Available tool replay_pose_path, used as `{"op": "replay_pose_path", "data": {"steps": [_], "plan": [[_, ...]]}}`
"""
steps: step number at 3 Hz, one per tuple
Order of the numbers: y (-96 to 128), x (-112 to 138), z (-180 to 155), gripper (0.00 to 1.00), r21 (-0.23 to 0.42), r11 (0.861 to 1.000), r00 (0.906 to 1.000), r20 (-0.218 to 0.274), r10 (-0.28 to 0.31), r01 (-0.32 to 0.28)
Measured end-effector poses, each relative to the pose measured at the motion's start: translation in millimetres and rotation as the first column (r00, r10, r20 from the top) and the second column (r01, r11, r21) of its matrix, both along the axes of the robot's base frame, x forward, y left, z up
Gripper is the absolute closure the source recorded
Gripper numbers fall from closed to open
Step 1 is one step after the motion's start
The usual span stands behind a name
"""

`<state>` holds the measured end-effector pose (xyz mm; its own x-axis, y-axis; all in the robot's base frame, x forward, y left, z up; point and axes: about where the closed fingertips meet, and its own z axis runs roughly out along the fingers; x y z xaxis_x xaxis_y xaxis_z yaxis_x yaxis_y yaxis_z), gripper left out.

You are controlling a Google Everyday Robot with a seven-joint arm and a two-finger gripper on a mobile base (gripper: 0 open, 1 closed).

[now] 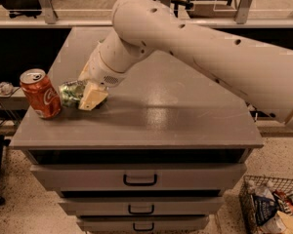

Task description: Move green can near coke can

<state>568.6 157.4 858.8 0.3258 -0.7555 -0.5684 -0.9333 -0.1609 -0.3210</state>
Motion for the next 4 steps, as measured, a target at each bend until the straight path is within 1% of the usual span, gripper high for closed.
{"op": "replay_pose_path", "data": {"steps": [1, 3, 4], "plan": [[-0.2, -1.4, -1.7, 0.0, -0.006, 1.0, 1.0, -0.001, 0.003, -0.003], [-10.9, -3.6, 4.4, 0.0, 0.018, 1.0, 0.9999, -0.015, -0.007, 0.007], [-47.1, 4.7, 21.8, 0.0, 0.08, 0.996, 0.9986, -0.02, -0.05, 0.051]]}}
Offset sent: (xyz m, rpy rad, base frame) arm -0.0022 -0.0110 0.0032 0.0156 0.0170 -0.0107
